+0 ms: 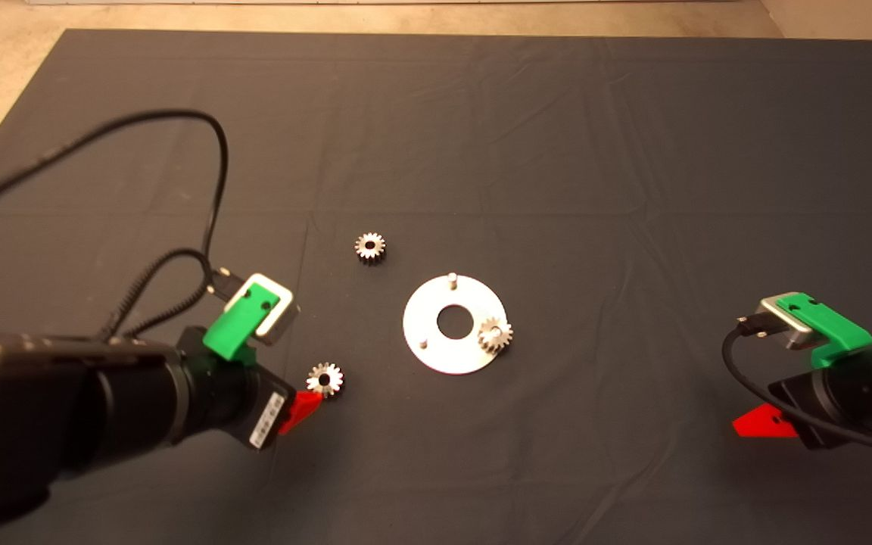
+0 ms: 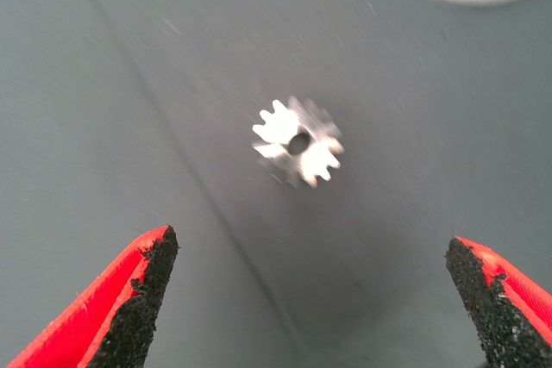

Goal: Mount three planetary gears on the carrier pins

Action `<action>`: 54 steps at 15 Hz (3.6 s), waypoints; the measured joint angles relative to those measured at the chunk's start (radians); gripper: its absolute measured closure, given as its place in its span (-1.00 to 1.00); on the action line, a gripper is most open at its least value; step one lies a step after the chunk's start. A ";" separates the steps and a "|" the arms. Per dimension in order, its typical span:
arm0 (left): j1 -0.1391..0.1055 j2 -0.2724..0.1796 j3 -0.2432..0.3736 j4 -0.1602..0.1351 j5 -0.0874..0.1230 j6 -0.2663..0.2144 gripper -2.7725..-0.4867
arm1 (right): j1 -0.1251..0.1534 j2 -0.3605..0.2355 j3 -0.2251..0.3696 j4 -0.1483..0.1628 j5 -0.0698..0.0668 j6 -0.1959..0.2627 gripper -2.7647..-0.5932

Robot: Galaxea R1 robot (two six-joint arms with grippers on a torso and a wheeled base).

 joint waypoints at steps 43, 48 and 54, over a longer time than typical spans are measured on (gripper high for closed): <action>0.361 0.018 -0.217 0.517 -0.246 0.094 -0.42 | 0.009 0.000 0.005 0.014 0.000 0.008 -0.09; 0.366 0.009 -0.217 0.518 -0.247 0.097 -0.29 | 0.009 0.000 0.005 0.014 0.000 0.008 -0.09; 0.366 0.010 -0.217 0.518 -0.247 0.100 -0.04 | 0.009 0.000 0.005 0.014 0.000 0.008 -0.09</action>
